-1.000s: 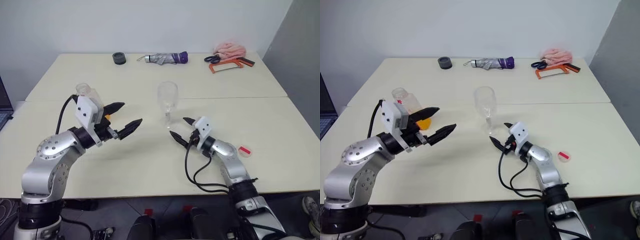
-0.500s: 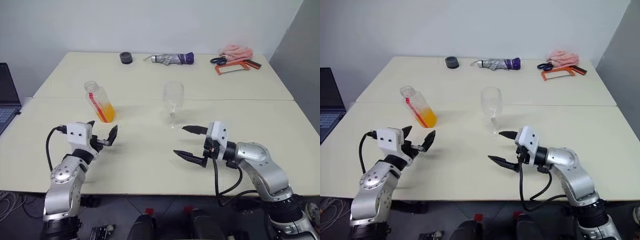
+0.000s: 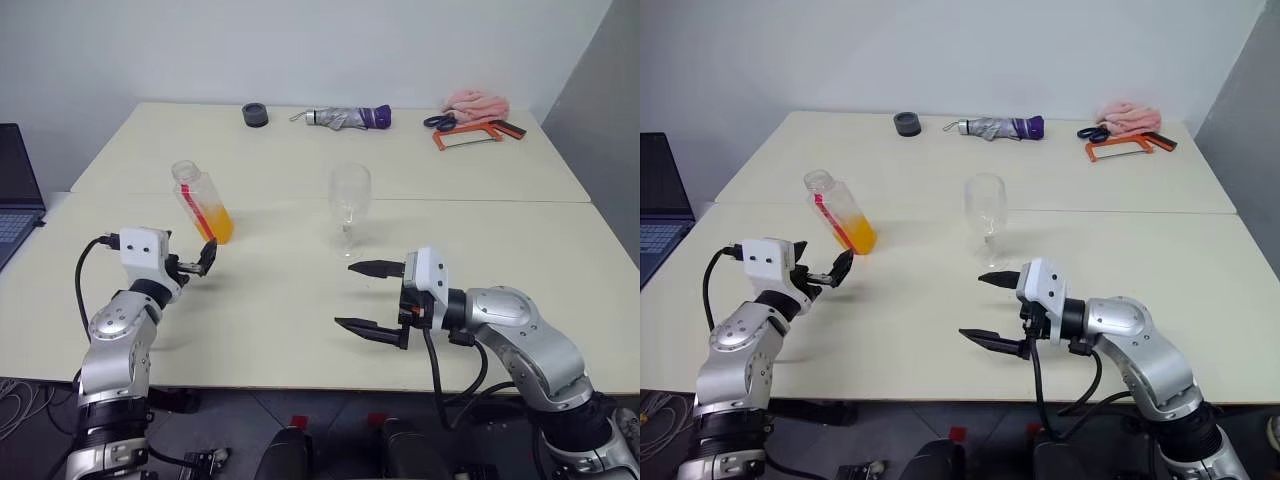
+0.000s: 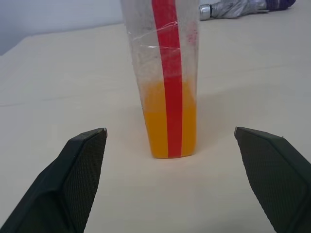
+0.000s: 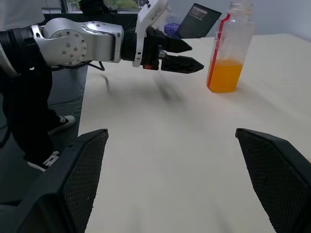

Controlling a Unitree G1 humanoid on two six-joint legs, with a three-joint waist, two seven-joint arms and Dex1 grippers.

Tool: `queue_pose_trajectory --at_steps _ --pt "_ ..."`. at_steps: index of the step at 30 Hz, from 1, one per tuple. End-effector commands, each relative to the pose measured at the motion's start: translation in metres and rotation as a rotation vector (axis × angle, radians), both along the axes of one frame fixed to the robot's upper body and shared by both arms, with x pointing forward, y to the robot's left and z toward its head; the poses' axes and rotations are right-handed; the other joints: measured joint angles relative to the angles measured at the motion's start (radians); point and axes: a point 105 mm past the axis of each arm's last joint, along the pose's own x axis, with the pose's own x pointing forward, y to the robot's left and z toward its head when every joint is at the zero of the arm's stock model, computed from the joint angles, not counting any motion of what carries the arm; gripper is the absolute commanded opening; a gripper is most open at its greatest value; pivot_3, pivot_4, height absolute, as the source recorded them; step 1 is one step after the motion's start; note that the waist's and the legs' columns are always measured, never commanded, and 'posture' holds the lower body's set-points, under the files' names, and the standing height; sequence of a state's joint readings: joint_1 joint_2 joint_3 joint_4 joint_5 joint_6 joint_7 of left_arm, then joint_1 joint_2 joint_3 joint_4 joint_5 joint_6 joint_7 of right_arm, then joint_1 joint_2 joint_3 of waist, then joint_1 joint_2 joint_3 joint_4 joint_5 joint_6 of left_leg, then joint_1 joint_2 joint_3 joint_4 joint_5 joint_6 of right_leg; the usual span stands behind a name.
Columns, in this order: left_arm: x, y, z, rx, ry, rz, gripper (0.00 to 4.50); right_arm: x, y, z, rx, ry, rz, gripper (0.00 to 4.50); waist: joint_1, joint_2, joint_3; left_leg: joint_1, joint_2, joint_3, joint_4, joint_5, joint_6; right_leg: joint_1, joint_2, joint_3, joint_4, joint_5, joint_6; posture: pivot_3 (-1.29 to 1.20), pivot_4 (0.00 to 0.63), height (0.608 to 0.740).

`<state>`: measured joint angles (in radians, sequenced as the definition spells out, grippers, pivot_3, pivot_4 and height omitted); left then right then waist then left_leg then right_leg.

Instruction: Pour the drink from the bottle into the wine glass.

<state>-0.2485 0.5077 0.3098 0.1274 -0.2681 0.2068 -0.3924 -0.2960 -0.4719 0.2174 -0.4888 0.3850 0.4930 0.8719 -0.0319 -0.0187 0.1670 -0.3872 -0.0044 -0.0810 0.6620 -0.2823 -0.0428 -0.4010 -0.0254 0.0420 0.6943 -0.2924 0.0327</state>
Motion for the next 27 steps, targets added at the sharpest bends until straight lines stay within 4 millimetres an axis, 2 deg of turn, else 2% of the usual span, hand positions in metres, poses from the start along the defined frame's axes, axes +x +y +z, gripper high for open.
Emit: queue_pose_trajectory --at_steps 1,13,27 --pt "0.006 0.002 0.015 0.031 -0.037 -0.031 4.5 -0.004 0.003 0.014 0.009 -0.067 0.023 4.48 0.0 0.0 0.0 0.0 0.0 0.0 0.0 0.0 0.0 0.0 0.0 0.0 0.0 0.0 0.0 0.0 0.15 0.74" --pt "0.031 0.008 0.023 0.044 -0.031 -0.051 4.5 -0.001 0.008 0.021 0.024 -0.086 0.032 4.48 0.0 0.0 0.0 0.0 0.0 0.0 0.0 0.0 0.0 0.0 0.0 -0.001 0.0 0.0 0.0 0.0 0.15 0.74" --pt "0.06 0.0 0.039 0.016 -0.073 -0.083 4.5 0.005 0.008 0.029 0.05 -0.106 0.008 4.48 -0.001 -0.001 0.0 -0.004 -0.001 0.0 0.001 0.0 0.0 -0.003 0.0 -0.001 0.001 0.0 0.0 0.0 0.15 0.74"
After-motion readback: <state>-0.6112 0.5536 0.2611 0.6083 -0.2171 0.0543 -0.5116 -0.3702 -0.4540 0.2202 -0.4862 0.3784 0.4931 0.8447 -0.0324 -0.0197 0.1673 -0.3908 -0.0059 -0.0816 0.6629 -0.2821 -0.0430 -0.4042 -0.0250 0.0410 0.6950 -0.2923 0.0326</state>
